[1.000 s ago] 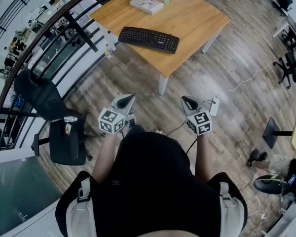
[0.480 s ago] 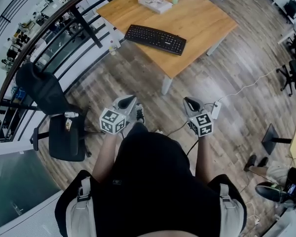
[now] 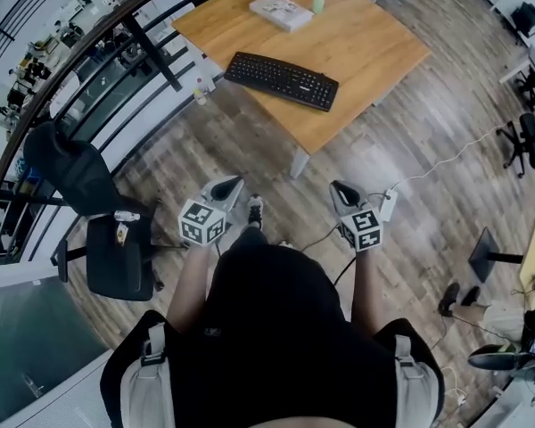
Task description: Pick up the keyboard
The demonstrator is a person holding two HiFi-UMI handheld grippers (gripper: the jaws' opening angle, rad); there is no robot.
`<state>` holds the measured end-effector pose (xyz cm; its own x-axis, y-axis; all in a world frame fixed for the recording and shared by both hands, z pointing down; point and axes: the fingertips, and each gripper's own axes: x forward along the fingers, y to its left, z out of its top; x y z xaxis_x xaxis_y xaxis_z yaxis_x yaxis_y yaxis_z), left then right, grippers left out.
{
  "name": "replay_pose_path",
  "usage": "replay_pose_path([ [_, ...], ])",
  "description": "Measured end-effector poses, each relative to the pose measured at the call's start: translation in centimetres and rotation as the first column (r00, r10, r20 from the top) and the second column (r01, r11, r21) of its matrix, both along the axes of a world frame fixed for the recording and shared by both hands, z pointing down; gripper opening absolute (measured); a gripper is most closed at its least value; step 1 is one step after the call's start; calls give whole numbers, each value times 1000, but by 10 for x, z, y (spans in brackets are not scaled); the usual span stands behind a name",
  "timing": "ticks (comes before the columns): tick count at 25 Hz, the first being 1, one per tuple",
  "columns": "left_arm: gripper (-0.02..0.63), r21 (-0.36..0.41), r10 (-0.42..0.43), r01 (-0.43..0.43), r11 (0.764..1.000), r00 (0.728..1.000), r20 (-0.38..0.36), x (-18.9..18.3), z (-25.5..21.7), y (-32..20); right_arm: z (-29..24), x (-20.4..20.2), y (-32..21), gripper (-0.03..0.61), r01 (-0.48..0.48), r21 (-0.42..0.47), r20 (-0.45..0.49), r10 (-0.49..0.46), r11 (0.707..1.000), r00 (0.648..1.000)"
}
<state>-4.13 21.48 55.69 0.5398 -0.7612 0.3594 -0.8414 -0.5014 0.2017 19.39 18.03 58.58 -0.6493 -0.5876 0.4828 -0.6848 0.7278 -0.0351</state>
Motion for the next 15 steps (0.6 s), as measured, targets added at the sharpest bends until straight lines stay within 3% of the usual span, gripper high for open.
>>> replay_pose_path([
  [15, 12, -16, 31, -32, 999, 999, -16, -21, 1, -85, -5, -22, -77, 21, -27, -10, -15, 27, 1000, 1000],
])
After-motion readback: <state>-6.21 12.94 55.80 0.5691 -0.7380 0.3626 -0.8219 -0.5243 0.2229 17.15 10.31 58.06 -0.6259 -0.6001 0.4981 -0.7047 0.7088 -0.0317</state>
